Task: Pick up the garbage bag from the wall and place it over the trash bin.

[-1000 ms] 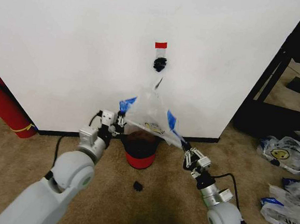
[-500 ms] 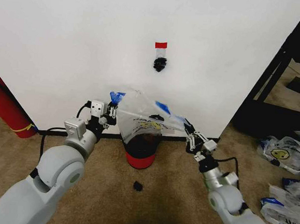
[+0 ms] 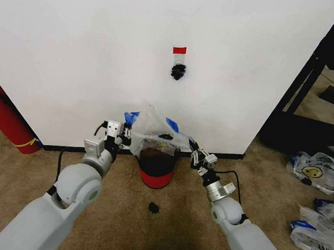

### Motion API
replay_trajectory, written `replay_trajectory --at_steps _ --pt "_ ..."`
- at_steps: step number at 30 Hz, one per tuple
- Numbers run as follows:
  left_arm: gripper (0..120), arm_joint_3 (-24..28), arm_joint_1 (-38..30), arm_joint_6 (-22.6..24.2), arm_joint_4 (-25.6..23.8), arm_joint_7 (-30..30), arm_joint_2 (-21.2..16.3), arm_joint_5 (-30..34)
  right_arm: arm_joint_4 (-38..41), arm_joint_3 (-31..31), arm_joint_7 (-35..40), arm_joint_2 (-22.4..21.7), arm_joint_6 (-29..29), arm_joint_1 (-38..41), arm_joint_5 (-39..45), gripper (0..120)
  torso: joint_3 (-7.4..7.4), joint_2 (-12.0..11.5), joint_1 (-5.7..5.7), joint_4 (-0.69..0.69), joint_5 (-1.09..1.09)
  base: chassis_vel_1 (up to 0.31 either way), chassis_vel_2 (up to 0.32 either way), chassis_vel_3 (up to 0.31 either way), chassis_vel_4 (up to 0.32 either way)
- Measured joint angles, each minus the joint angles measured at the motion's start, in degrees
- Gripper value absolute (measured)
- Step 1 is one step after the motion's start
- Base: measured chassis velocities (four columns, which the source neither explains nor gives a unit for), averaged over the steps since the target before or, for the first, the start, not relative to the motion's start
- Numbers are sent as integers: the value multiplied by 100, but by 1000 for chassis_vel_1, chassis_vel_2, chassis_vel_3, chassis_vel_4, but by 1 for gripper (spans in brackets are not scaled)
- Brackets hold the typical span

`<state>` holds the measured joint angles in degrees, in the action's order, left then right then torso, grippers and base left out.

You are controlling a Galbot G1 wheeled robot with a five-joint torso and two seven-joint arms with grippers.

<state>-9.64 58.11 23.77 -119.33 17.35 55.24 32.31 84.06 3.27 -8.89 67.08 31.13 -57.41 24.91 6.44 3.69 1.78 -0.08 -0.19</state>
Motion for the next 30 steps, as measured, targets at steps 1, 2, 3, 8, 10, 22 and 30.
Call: replay_trajectory --at_steps 1,2,3,8,10,22,30 --pt "0 108 -17 0 58 -4 24 -24 0 -14 18 -23 -34 -29 -44 0 -1 0 0 0 0 0 0 0 0" --pt "0 244 -51 -8 133 -4 60 -40 0 -18 38 -53 -76 -66 -89 0 0 0 0 -1 -1 0 0 0 0" --pt "0 244 -51 -8 133 -4 60 -40 0 -18 38 -53 -76 -66 -89 0 0 0 0 -1 -1 0 0 0 0" --pt "0 682 -234 -77 460 3 240 -80 19 -4 335 -168 -369 -180 -121 0 0 0 0 -1 -1 0 0 0 0" --pt "0 800 -313 -83 569 4 293 -110 30 -16 517 -204 -511 -225 -76 0 0 0 0 -1 0 0 0 0 0" --pt "0 1006 -396 -38 903 14 152 -475 -229 144 576 -245 -425 -368 -902 0 -1 0 0 0 -1 0 0 0 0" --pt "0 774 -84 77 836 44 -124 -767 -838 343 520 -131 191 -370 -1944 0 -1 0 0 0 -1 0 0 0 0"
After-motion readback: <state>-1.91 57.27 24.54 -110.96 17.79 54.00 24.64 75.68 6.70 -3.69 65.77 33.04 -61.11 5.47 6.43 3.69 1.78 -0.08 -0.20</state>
